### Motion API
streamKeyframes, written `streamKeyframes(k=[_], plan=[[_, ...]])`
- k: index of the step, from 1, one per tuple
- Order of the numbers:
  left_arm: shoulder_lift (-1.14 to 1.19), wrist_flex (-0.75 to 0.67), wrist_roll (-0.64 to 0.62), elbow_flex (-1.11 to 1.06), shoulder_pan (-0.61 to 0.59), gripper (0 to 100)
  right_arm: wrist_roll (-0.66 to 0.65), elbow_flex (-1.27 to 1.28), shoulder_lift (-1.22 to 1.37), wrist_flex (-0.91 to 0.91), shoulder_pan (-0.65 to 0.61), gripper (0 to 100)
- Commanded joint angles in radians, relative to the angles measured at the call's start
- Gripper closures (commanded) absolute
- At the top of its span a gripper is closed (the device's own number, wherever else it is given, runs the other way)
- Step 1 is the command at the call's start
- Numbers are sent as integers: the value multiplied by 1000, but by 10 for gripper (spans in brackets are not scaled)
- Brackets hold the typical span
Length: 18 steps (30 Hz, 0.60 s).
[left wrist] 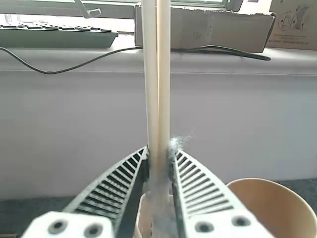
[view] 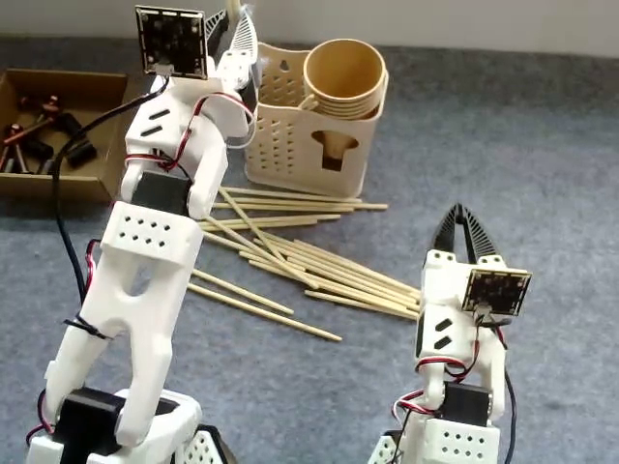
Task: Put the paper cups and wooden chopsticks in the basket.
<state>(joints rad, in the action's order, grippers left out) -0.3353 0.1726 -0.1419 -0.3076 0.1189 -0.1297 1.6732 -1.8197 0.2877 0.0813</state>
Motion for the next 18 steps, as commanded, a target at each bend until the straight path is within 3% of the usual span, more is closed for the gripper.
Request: streamKeyframes(k=[1, 18], plan=[[-2, -52, -5, 58, -10, 994, -5, 30, -15, 2, 2, 988], [174, -83, -6, 150, -31, 994, -8, 30, -15, 2, 2, 988]])
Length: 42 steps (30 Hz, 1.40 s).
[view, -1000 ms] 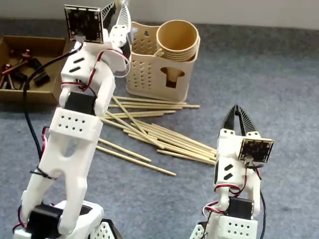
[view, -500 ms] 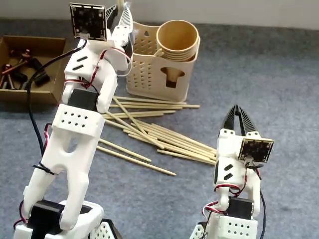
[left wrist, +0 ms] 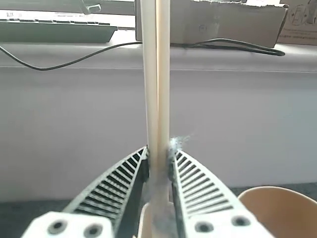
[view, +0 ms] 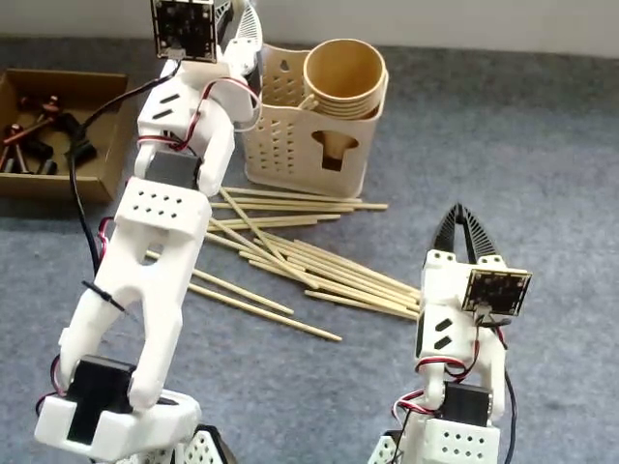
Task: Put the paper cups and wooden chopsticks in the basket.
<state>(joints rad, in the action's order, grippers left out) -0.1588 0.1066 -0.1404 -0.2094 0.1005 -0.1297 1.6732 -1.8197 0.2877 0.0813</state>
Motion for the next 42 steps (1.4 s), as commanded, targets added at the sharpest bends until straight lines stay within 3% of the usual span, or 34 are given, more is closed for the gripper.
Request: streamKeyframes(k=[1, 7, 11, 19, 31, 39, 42], plan=[[2, -15, -8, 50, -13, 994, -8, 30, -15, 2, 2, 988], [2, 68, -8, 48, -10, 980, -8, 30, -15, 2, 2, 988], [-1, 152, -8, 48, -8, 916, -8, 30, -15, 2, 2, 988], [-4, 221, -5, 50, -13, 912, -9, 30, -15, 2, 2, 988], [-205, 451, -3, 39, -8, 912, -9, 30, -15, 2, 1, 988], [-285, 646, -2, 38, -15, 921, -12, 33, -15, 2, -24, 988], [-325, 733, 11, 38, -16, 996, -12, 33, -15, 2, -24, 988]])
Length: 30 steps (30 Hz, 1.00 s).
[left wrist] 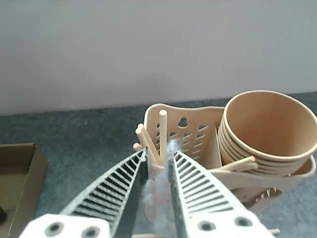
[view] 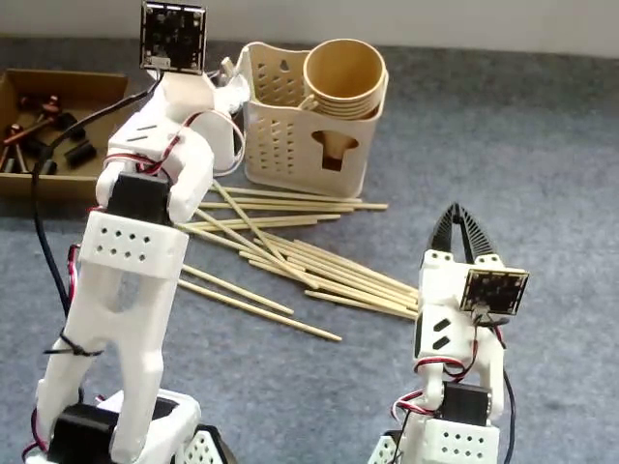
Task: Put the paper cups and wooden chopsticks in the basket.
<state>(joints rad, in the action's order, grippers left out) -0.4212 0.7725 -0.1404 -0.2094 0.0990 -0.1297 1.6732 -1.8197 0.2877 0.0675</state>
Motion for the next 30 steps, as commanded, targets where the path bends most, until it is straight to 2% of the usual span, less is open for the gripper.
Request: streamKeyframes(k=[1, 6, 17, 30], plan=[[-76, 97, 40, 38, -15, 996, -12, 33, -15, 2, -10, 988], [-160, 146, 91, -73, -13, 995, -12, 33, -15, 2, -10, 988], [-547, -60, 91, -524, -87, 995, -12, 35, -15, 2, -10, 988], [-934, -71, 92, -845, -124, 995, -12, 36, -15, 2, -10, 988]])
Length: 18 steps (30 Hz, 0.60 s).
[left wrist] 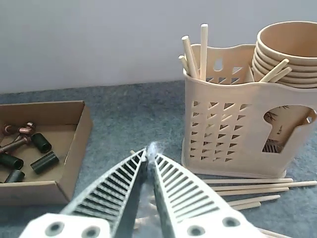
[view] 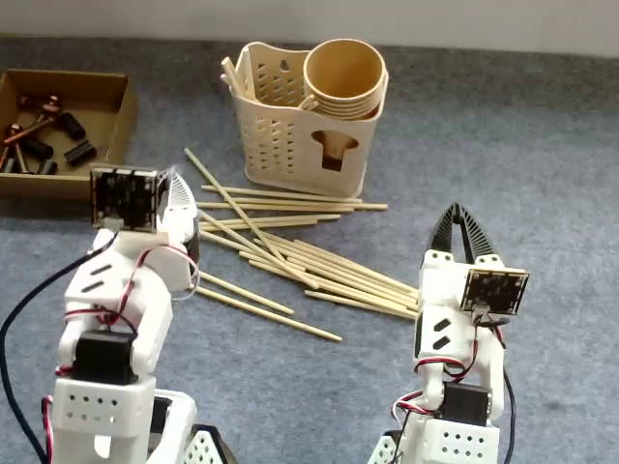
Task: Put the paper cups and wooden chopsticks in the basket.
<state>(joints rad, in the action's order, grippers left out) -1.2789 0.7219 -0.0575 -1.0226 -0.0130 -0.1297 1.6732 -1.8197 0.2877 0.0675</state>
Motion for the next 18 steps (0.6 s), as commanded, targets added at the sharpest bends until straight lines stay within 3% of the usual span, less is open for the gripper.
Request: streamKeyframes(k=[1, 13, 18], plan=[[-107, -18, 9, -56, -12, 995, -12, 36, -15, 2, -10, 988], [-565, -17, 64, -412, -213, 995, -12, 38, -15, 2, -10, 988], [-536, -17, 68, -456, -289, 995, -12, 38, -15, 2, -10, 988]])
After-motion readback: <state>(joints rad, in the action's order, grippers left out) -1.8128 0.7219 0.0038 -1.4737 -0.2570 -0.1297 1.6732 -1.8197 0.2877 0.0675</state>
